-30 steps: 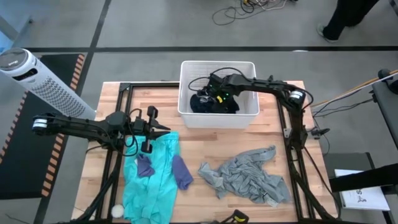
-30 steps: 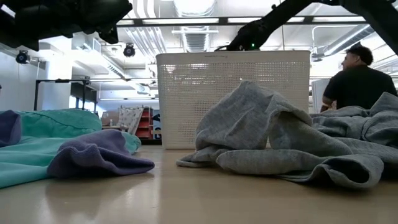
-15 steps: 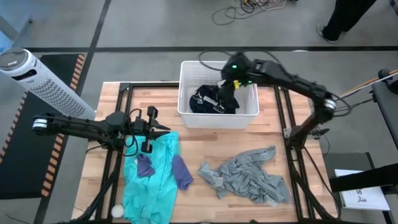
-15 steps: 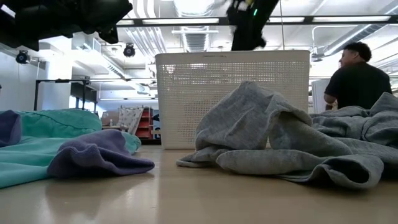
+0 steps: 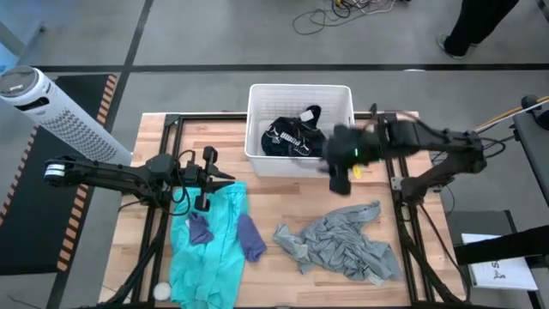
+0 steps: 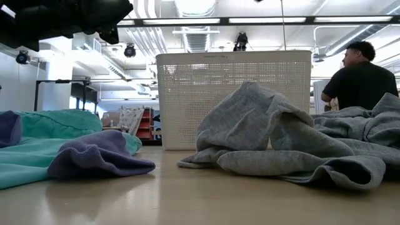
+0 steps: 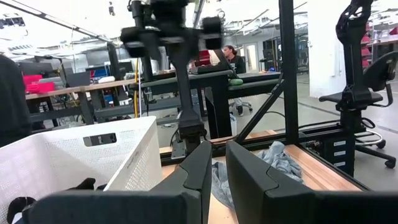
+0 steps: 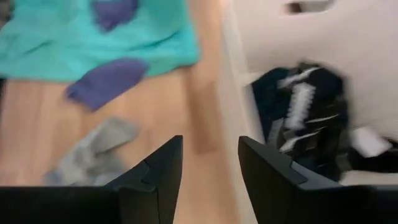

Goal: Sort clothes
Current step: Put the grey shirt into the laundry bin

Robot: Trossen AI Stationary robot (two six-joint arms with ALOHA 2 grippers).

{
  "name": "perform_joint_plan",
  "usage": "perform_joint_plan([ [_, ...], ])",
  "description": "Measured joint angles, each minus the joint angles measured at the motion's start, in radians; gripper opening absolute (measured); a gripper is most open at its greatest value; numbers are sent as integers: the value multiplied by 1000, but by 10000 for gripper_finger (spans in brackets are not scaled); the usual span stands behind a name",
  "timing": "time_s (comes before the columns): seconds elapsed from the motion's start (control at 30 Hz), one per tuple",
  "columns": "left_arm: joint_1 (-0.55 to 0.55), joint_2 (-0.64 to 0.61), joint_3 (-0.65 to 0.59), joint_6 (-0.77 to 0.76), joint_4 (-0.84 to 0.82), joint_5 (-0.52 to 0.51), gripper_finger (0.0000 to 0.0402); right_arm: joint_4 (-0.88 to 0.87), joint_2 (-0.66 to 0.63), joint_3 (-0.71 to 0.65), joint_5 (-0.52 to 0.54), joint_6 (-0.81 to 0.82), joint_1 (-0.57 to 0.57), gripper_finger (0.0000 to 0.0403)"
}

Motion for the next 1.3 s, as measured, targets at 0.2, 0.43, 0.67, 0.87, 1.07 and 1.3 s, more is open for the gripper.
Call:
perform_joint_plan([
  [0.2,0,0,0,0,-5,0,35,-54,59,-47,32,213,217,177],
  [0.43,0,0,0,-4,-11,0,35,-124,201,-93,31,463,391,237],
  [0.67,0,0,0,-4,-11,0,35,-120,370,-114,-40,533,445,281],
  [0.87,0,0,0,-4,-11,0,35,-86,458,-180,-125,467,445,280],
  [1.07,0,0,0,-4,-15,0,35,33,455,-293,-146,450,419,265],
  [1.3,0,0,0,-4,-15,0,35,213,451,-410,-180,501,408,262],
])
